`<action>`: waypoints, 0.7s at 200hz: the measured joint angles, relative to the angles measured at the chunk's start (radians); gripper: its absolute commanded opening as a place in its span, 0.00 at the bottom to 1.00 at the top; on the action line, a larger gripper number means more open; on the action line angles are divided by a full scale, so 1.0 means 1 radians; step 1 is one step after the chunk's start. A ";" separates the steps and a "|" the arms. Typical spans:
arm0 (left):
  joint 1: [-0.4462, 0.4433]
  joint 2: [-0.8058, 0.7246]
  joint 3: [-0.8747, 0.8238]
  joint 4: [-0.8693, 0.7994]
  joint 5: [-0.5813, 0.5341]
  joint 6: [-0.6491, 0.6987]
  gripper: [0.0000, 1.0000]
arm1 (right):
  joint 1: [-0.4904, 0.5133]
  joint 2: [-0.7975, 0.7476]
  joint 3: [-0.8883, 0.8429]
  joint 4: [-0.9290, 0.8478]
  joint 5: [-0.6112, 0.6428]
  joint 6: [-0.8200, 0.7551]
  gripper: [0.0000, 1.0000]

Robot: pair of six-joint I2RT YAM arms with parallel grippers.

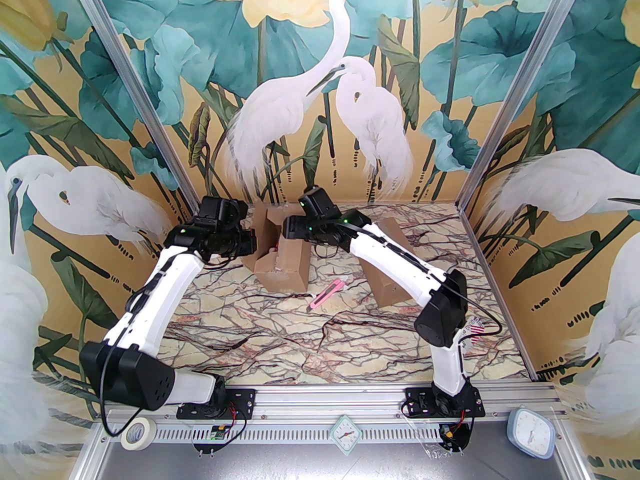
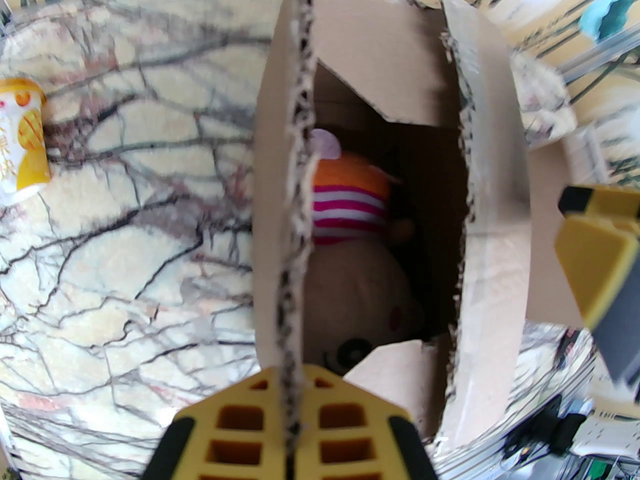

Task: Unpack the express box

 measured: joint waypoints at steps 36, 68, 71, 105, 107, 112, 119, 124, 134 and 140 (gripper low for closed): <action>-0.053 -0.051 -0.007 0.034 -0.075 -0.018 0.00 | 0.043 0.074 0.139 -0.092 0.062 -0.031 0.77; -0.099 -0.091 -0.072 0.079 -0.178 -0.031 0.00 | 0.051 0.159 0.220 -0.162 0.117 -0.044 0.76; -0.103 -0.095 -0.076 0.081 -0.184 -0.034 0.00 | 0.051 0.166 0.224 -0.166 0.122 -0.045 0.76; -0.142 -0.122 -0.092 0.106 -0.251 -0.036 0.00 | 0.056 0.209 0.263 -0.201 0.164 -0.048 0.77; -0.145 -0.122 -0.092 0.106 -0.256 -0.036 0.00 | 0.057 0.209 0.265 -0.201 0.167 -0.048 0.78; -0.151 -0.124 -0.092 0.108 -0.269 -0.035 0.00 | 0.059 0.209 0.268 -0.201 0.172 -0.048 0.78; -0.158 -0.124 -0.092 0.111 -0.286 -0.033 0.00 | 0.062 0.209 0.272 -0.202 0.179 -0.050 0.78; -0.161 -0.124 -0.092 0.113 -0.296 -0.032 0.00 | 0.064 0.209 0.277 -0.201 0.183 -0.050 0.78; -0.167 -0.124 -0.094 0.119 -0.314 -0.032 0.00 | 0.066 0.209 0.283 -0.202 0.192 -0.051 0.78; -0.171 -0.124 -0.097 0.125 -0.325 -0.031 0.00 | 0.068 0.210 0.287 -0.203 0.200 -0.051 0.79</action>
